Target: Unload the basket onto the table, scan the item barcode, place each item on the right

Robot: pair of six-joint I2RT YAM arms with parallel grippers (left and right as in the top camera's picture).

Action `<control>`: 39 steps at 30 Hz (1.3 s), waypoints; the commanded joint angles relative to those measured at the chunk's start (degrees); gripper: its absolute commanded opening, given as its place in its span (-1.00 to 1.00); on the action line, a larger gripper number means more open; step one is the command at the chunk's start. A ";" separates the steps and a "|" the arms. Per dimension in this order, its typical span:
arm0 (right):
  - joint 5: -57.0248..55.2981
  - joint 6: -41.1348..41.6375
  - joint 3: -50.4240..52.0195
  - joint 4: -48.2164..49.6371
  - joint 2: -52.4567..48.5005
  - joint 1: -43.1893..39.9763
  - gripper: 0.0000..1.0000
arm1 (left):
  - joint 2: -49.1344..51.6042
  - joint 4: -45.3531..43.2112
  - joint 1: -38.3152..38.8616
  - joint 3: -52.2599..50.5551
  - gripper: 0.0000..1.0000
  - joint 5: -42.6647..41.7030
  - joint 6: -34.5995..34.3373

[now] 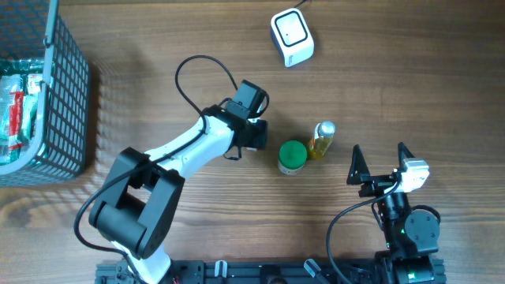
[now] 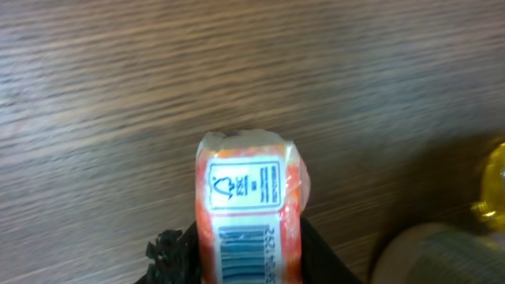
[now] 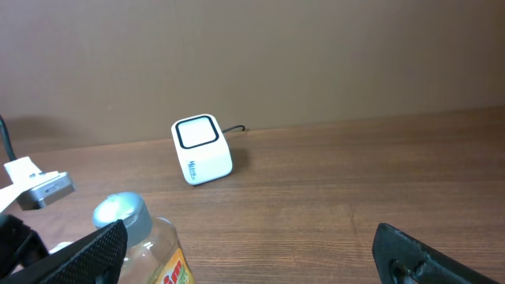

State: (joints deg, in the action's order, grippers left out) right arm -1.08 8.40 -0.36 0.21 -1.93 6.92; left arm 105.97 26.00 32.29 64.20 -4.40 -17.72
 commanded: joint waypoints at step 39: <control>0.79 0.76 0.07 0.20 0.00 -0.20 0.99 | -21.57 5.60 -56.19 27.41 1.00 18.86 25.31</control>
State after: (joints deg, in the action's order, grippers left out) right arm -1.06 8.40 -0.36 0.21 -1.93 6.92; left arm 82.17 31.70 -16.51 91.22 22.94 1.63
